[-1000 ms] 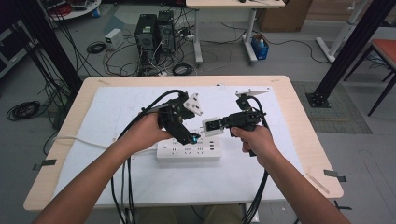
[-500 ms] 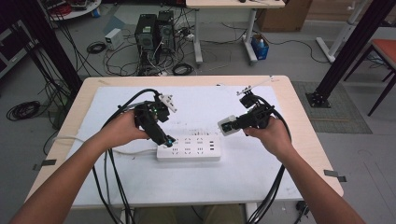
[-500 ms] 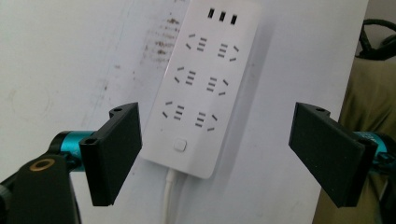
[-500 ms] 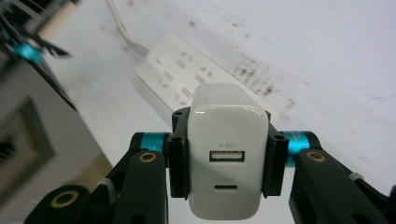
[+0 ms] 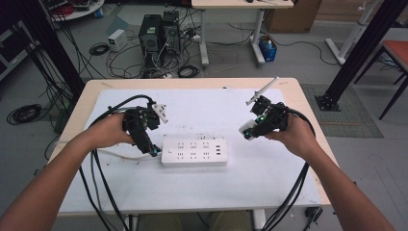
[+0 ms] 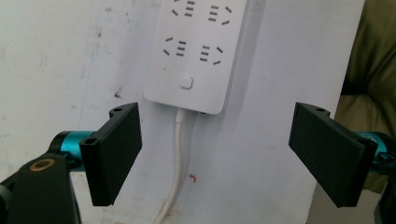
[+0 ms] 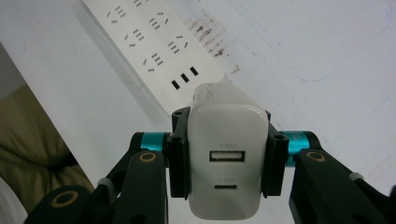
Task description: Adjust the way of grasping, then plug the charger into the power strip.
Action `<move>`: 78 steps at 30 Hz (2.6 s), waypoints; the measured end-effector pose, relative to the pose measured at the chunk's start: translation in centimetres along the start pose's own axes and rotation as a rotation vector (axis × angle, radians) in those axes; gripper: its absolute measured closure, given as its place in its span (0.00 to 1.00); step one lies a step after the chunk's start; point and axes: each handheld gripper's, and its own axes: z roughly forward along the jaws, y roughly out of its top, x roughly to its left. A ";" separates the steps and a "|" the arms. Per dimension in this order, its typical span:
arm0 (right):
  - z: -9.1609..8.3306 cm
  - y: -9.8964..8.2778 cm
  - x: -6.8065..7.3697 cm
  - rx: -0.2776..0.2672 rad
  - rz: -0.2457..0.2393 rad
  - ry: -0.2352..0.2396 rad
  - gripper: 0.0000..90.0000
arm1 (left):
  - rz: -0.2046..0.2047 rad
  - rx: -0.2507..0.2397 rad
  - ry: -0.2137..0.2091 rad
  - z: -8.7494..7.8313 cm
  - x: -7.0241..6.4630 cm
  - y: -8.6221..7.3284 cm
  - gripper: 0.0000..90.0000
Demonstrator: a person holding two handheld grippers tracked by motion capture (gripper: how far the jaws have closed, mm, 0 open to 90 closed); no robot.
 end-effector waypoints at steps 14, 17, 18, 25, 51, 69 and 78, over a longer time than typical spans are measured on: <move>-0.7 -0.5 0.1 0.012 -0.060 -0.016 0.69 | -0.092 0.006 0.040 -0.6 0.7 -1.8 0.19; -0.7 -0.5 0.1 0.006 -0.065 -0.020 0.69 | -0.105 0.012 0.045 -0.7 0.5 -2.0 0.19; -0.7 -0.5 0.1 0.004 -0.064 -0.019 0.69 | -0.109 0.012 0.045 -0.7 0.5 -2.1 0.19; -0.5 -0.2 0.4 0.013 -0.080 -0.027 0.69 | -0.119 0.026 0.057 -1.0 0.4 -2.9 0.19; 6.7 8.1 4.2 0.159 -0.406 0.045 0.69 | -0.128 0.111 0.049 0.2 0.3 -5.3 0.19; 14.5 9.5 4.9 0.326 -0.577 0.078 0.69 | -0.117 0.127 0.034 1.8 1.0 -5.3 0.19; 15.7 9.8 4.8 0.357 -0.632 0.107 0.69 | -0.128 0.131 0.028 2.3 1.5 -5.9 0.19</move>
